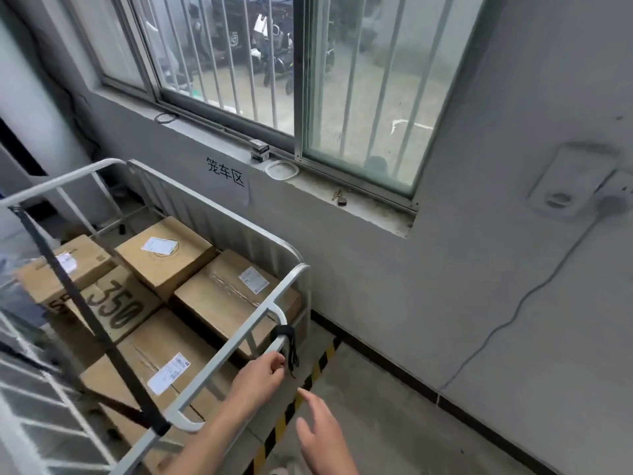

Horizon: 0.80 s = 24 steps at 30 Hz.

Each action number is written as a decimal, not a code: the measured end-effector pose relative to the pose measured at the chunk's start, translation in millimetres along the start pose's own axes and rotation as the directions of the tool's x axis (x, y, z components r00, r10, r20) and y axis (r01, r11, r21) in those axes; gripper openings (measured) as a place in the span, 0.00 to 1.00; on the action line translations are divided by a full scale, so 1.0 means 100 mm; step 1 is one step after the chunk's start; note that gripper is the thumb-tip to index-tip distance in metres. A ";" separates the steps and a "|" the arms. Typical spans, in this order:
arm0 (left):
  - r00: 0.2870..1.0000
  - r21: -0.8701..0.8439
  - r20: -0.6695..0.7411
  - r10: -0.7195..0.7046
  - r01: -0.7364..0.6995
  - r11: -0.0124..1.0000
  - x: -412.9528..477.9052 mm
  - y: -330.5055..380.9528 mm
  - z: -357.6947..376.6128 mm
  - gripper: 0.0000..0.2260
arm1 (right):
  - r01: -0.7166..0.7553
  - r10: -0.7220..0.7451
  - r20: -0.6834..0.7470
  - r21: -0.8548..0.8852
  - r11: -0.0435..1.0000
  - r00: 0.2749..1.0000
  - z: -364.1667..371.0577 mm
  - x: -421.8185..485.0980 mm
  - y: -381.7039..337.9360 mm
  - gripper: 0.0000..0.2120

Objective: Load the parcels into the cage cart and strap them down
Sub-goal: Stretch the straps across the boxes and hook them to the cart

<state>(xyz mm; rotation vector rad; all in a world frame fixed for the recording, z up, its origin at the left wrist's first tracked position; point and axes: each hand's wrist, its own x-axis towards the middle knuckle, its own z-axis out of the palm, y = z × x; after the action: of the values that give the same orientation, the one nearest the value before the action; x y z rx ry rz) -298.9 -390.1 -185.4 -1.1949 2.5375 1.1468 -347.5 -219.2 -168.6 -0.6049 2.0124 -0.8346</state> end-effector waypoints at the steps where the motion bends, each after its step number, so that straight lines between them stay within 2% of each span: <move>1: 1.000 0.044 -0.012 -0.006 0.007 0.999 0.12 0.04 0.00 0.12 | -0.004 0.004 0.014 0.012 1.000 1.000 -0.05 0.13 0.00 0.25; 5: 0.998 0.146 -0.043 -0.043 0.048 0.988 0.67 0.14 -0.02 0.15 | -0.061 0.059 0.056 0.041 0.997 0.997 -0.23 0.63 -0.02 0.24; 8: 0.983 0.175 -0.048 -0.179 0.185 0.967 1.09 0.14 -0.03 0.07 | -0.107 0.105 0.048 0.036 0.994 0.993 -0.37 0.91 -0.04 0.23; 9: 0.969 0.142 -0.025 -0.247 0.248 0.958 1.22 0.12 0.00 0.06 | -0.110 0.109 0.048 0.028 0.994 0.993 -0.44 0.98 -0.05 0.23; 11: 0.932 -0.005 0.094 -0.351 0.353 0.936 1.43 0.09 0.07 0.09 | -0.132 0.131 0.052 0.014 0.991 0.990 -0.60 1.13 -0.04 0.22; 14: 0.871 -0.088 0.259 -0.417 0.451 0.888 1.55 0.06 0.27 0.15 | -0.159 0.159 0.052 -0.012 0.987 0.986 -0.79 1.31 -0.03 0.20; 17: 0.852 -0.057 0.248 -0.461 0.488 0.871 1.59 0.07 0.39 0.18 | -0.137 0.139 0.064 -0.025 0.990 0.988 -0.96 1.53 -0.14 0.19; 19: 0.826 -0.096 0.242 -0.509 0.543 0.834 1.65 0.09 0.43 0.20 | -0.100 0.105 0.113 -0.046 0.994 0.988 -1.03 1.70 -0.24 0.19; 24: 0.745 -0.330 0.213 -0.632 0.664 0.671 1.73 0.24 0.67 0.21 | -0.007 0.036 0.275 -0.106 0.994 0.961 -1.15 2.08 -0.38 0.19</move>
<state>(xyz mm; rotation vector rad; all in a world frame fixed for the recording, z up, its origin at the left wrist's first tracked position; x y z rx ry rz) -447.8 -442.2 -286.1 -1.8820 1.5805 1.4587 -549.1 -346.3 -201.3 -0.7159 1.8109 -0.5974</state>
